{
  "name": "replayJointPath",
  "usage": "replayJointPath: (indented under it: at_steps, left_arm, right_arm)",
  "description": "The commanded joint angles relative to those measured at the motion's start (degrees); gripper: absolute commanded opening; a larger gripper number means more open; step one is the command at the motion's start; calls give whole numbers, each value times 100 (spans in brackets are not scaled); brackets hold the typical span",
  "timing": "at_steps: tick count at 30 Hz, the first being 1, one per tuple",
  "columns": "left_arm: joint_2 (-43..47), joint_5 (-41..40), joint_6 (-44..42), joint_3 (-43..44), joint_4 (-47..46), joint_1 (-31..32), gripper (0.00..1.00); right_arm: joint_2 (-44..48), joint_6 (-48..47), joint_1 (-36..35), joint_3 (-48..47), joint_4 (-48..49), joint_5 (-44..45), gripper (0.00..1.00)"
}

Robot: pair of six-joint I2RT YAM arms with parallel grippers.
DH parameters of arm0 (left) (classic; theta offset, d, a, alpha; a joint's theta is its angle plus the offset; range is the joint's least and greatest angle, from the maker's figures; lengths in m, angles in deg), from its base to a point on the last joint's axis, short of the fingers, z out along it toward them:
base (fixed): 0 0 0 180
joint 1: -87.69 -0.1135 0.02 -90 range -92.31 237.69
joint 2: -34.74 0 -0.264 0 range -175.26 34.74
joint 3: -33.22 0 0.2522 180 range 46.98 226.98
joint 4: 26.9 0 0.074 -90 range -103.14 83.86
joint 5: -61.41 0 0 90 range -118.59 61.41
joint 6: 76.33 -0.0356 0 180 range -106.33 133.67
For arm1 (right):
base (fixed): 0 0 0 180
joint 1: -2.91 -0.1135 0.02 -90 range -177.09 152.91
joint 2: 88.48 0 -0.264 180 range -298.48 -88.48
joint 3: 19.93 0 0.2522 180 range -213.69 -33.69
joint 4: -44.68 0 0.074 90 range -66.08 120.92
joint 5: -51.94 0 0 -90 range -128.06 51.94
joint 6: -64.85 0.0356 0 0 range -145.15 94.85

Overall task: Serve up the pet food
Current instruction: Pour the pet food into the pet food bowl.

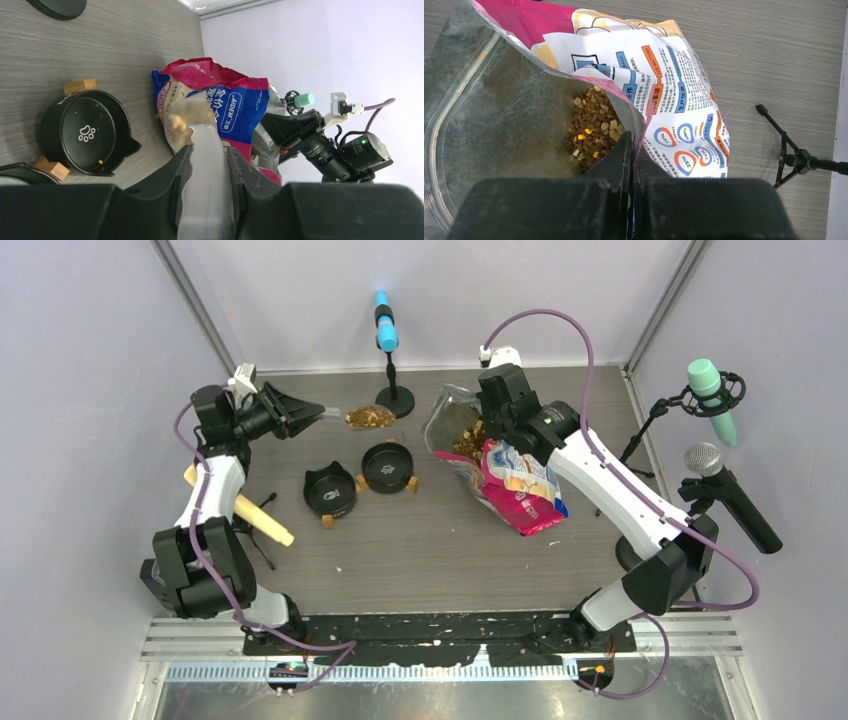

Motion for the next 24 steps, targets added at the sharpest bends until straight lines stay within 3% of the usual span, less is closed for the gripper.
replayJointPath:
  at_steps: [1,24]
  left_arm:
    - [-189,257,-468,441,166,36,0]
    - [-837,713,-349,1025,-262,48,0]
  right_arm:
    - [-115,42,59,-203,85,94,5]
    - [-185,43,79,-310,-5,94,5]
